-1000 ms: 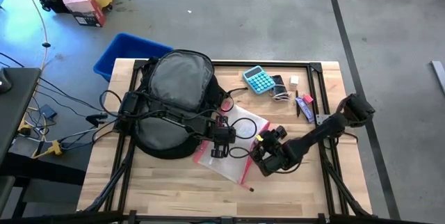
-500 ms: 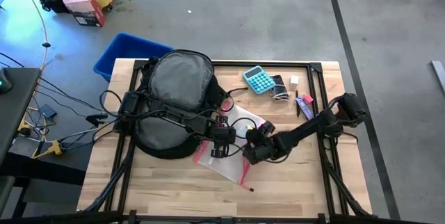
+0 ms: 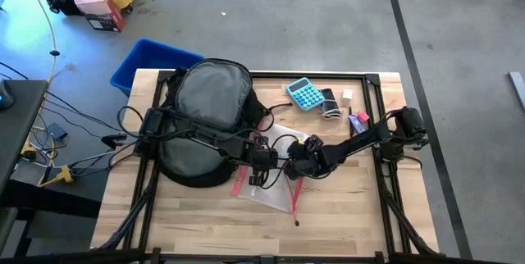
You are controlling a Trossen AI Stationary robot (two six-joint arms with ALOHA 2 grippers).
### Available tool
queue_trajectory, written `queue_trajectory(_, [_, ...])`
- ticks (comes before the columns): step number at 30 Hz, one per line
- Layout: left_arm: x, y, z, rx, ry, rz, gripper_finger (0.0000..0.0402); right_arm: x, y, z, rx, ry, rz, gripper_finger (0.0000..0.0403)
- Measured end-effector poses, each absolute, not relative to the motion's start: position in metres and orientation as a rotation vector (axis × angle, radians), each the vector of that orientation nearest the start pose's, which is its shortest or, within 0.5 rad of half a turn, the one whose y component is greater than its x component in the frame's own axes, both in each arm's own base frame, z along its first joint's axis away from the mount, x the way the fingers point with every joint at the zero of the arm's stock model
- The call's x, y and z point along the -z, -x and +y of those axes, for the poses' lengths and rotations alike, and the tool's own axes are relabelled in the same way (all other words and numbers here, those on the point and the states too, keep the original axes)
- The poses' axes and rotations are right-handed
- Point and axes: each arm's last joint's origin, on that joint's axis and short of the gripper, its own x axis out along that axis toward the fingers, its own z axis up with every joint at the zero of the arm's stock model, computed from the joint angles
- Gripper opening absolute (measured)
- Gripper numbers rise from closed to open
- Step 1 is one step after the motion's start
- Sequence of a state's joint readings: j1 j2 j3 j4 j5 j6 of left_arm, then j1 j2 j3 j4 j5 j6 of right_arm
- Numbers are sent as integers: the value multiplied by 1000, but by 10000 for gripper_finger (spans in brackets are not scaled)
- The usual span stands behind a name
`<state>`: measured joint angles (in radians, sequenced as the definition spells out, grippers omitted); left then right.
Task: Unpack backpack
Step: Remove the white game card in the pink zip bag
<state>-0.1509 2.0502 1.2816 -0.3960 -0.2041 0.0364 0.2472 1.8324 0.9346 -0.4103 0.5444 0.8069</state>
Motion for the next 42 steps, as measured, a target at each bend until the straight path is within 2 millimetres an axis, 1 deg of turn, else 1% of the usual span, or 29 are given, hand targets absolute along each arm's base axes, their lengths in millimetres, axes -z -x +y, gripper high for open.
queue_trajectory(3, [-122, -394, -54, -27, -239, 1151, 0, -106, -308, 60, 696, -210, 1045, 374])
queue_trajectory(6, [-122, -393, -54, -27, -240, 1154, 0, -102, -309, 60, 693, -217, 1058, 360])
queue_trajectory(8, [-122, -393, -54, -29, -242, 1157, 0, -101, -309, 60, 685, -224, 1064, 337])
queue_trajectory(11, [-122, -392, -54, -29, -243, 1169, 0, -101, -309, 61, 677, -236, 1075, 285])
queue_trajectory(12, [-122, -392, -53, -32, -243, 1174, 0, -101, -309, 61, 679, -236, 1077, 276])
queue_trajectory(16, [-121, -389, -53, -66, -258, 1196, 0, -102, -307, 67, 673, -239, 1077, 276])
queue_trajectory(18, [-121, -389, -51, -81, -253, 1201, 0, -106, -303, 72, 668, -250, 1081, 276])
queue_trajectory(21, [-121, -388, -49, -100, -264, 1209, 0, -120, -291, 84, 638, -291, 1111, 276])
queue_trajectory(24, [-120, -386, -48, -115, -281, 1231, 0, -136, -272, 97, 616, -359, 1169, 276])
queue_trajectory(27, [-120, -385, -48, -122, -279, 1241, 0, -153, -257, 115, 554, -440, 1208, 276])
queue_trajectory(29, [-120, -385, -48, -127, -281, 1241, 0, -162, -244, 127, 503, -455, 1255, 276])
queue_trajectory(31, [-120, -385, -48, -129, -283, 1240, 0, -171, -234, 141, 437, -457, 1248, 276])
queue_trajectory(33, [-120, -385, -48, -126, -281, 1241, 0, -184, -222, 149, 428, -452, 1180, 276])
queue_trajectory(36, [-120, -384, -52, -89, -264, 1245, 0, -205, -206, 150, 524, -436, 968, 276])
queue_trajectory(39, [-120, -383, -62, -9, -274, 1250, 0, -224, -198, 142, 608, -431, 746, 276])
queue_trajectory(42, [-121, -380, -76, 28, -334, 1238, 0, -233, -204, 125, 690, -434, 640, 276])
